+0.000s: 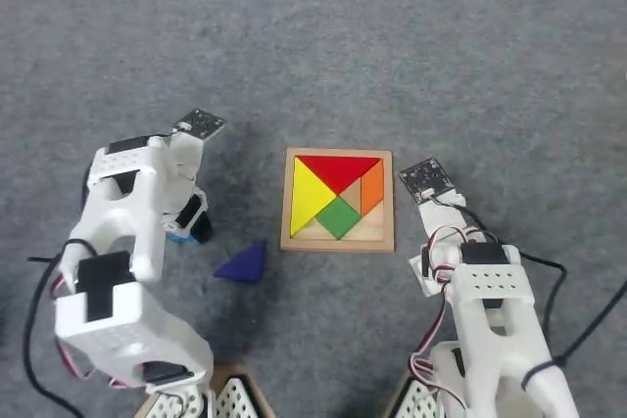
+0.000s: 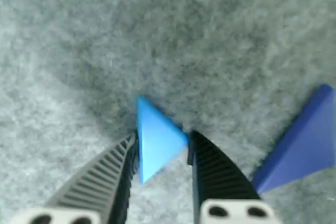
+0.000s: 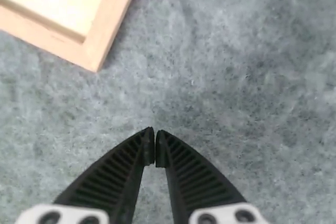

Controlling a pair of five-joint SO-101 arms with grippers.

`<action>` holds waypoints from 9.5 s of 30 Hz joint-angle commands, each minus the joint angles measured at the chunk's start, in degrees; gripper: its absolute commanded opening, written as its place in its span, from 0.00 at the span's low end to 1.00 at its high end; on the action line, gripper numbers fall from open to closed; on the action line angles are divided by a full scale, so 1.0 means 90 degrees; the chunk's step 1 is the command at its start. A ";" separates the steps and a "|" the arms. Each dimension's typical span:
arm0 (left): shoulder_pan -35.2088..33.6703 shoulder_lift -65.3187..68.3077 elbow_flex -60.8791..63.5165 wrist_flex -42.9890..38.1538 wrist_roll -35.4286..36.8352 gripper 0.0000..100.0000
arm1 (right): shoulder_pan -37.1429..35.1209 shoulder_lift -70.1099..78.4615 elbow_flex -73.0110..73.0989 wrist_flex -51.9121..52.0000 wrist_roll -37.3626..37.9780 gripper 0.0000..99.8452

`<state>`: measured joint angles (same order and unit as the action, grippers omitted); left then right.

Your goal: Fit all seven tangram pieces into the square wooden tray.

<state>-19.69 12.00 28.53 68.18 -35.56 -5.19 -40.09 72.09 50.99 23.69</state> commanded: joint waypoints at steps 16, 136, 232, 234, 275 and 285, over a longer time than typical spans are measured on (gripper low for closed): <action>0.0010 -0.1631 -0.1372 0.0791 0.0860 0.10 | 0.0024 -0.0200 -0.0049 -0.0103 0.0059 0.01; -0.3126 -0.0557 0.1011 -0.1475 0.0254 0.23 | -0.0278 -0.0210 0.0068 -0.0132 0.0020 0.01; -0.1084 0.1944 -0.3560 0.0625 0.0205 0.20 | -0.0288 -0.0200 0.0068 -0.0151 0.0020 0.01; -0.1084 0.2393 -0.3844 0.0684 0.0205 0.19 | -0.0288 -0.0200 0.0068 -0.0151 0.0020 0.01; -0.0254 0.3204 -0.6188 0.1348 0.1299 0.21 | -0.0288 -0.0200 0.0068 -0.0132 0.0049 0.01; -0.0606 0.6173 -1.0535 0.3448 0.1231 0.17 | -0.0288 -0.0200 0.0068 -0.0142 0.0029 0.01</action>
<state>-23.65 61.93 -53.93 94.29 -22.90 -7.47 -40.09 73.05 49.93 23.69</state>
